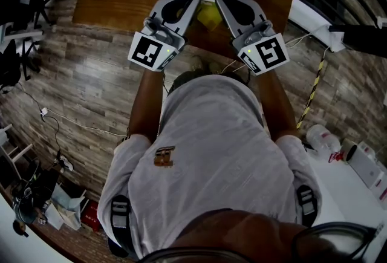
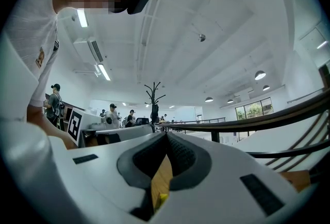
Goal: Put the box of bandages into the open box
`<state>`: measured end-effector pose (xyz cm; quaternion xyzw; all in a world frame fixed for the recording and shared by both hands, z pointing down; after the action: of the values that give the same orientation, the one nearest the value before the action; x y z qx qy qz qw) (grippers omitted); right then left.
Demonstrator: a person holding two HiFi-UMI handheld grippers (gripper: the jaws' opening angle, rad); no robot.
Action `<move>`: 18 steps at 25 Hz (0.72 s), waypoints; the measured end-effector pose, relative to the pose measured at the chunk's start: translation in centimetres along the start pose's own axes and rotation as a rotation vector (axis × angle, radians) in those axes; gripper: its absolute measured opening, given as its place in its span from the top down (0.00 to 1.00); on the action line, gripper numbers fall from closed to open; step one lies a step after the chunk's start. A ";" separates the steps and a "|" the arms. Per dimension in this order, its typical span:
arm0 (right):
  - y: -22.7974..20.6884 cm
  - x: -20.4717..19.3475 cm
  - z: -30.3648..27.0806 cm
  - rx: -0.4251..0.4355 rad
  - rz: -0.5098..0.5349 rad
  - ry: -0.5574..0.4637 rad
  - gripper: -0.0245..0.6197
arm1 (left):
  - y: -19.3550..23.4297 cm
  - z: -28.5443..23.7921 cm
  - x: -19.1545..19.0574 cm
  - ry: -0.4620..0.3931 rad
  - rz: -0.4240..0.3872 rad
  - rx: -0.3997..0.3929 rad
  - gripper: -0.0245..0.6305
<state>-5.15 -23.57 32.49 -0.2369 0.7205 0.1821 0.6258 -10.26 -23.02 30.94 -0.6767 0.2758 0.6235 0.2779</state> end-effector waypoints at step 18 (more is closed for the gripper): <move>1.1 -0.2 -1.2 0.011 0.005 0.014 0.91 | 0.7 1.2 -0.6 0.010 0.000 0.000 0.93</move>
<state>-6.68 -23.31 32.85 -0.2328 0.7264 0.1780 0.6217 -11.65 -22.62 31.42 -0.6798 0.2774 0.6200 0.2765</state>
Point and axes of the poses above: the fingertips, and each gripper's own axes: z backward along the fingers, y to its left, x out of its top, the point moved 1 cm from there along z, backward along the fingers, and after that the axes turned 14 degrees about y, right-handed, at the moved point
